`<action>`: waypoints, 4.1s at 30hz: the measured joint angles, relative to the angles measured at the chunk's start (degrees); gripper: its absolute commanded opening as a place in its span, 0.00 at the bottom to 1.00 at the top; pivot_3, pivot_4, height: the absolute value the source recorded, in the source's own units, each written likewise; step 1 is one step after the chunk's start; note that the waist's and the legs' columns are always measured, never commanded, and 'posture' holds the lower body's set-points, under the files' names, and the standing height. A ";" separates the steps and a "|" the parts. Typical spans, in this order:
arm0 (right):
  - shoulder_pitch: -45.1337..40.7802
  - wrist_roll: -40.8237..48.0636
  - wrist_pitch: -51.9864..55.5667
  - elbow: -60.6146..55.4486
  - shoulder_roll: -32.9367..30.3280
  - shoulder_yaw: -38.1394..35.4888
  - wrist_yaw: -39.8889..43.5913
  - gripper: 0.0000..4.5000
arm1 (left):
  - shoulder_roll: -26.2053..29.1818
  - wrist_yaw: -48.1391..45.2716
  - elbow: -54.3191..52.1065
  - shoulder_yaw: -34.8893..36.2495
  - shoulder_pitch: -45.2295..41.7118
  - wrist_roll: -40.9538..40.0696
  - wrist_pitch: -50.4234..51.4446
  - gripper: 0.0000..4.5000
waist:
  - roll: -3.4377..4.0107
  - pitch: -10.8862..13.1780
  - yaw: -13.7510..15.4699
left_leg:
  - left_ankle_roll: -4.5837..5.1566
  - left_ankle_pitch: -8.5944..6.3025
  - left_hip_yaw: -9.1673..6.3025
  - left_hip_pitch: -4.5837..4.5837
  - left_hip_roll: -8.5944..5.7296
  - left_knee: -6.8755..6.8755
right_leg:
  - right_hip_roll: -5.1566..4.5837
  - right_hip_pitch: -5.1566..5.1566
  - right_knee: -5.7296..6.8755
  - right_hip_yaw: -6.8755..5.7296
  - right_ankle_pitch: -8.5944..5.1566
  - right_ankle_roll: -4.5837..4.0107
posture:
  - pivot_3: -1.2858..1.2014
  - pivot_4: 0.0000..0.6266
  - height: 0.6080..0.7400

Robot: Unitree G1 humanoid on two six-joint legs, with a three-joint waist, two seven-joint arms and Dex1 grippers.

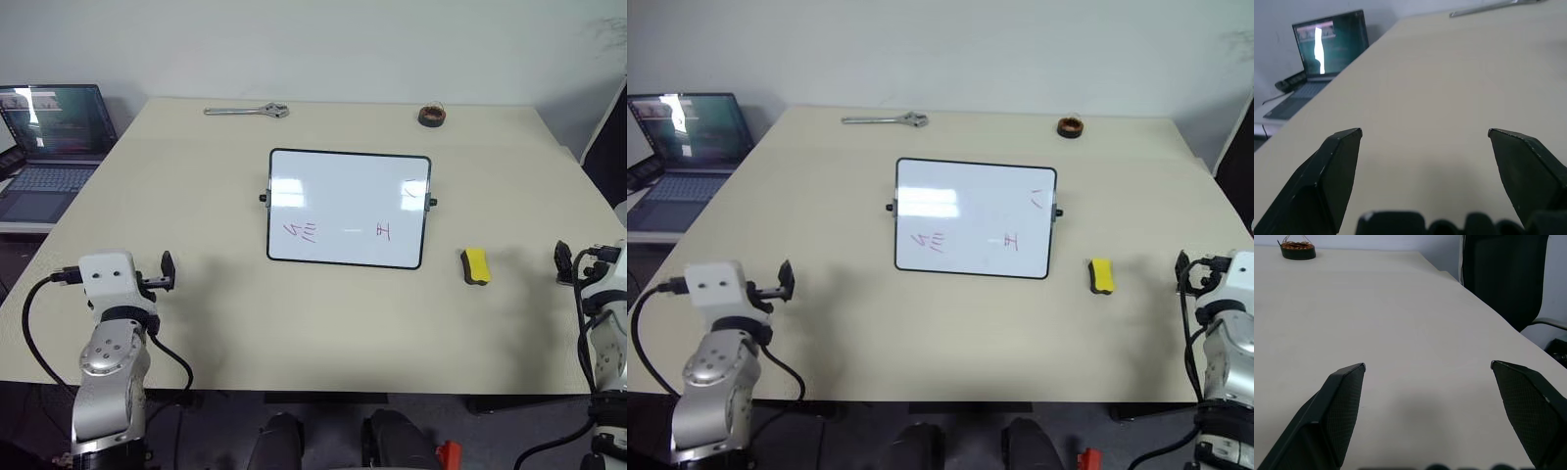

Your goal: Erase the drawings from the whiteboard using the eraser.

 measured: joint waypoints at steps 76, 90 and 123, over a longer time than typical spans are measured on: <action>-0.87 -1.87 37.78 -33.02 13.59 16.68 -11.69 0.25 | 18.43 -64.08 8.57 -30.49 -35.01 -14.67 5.64 1.00 | 0.17 0.07 -0.91 | 0.02 -0.02 -0.06 -0.34 -0.04 -0.07 | 0.41 -0.37 -0.03 -0.02 -0.05 -0.05 | 0.52 0.24 1.00; -22.20 -3.79 34.82 -31.25 11.70 28.11 -3.62 0.25 | 12.84 -54.10 6.46 -29.51 -35.35 -12.90 9.80 1.00 | 0.16 0.07 -1.17 | 0.01 -0.01 -0.08 -0.32 -0.06 -0.04 | 0.39 -0.35 -0.03 -0.06 -0.04 -0.05 | 0.52 0.24 1.00; -27.77 -13.54 28.20 -21.83 14.78 31.95 -0.78 0.25 | 11.20 -52.67 5.31 -29.04 -34.88 -12.93 9.98 1.00 | 0.15 0.07 -1.14 | 0.02 -0.01 -0.16 -0.27 -0.03 -0.02 | 0.22 -0.23 -0.06 -0.13 -0.03 -0.04 | 0.52 0.24 1.00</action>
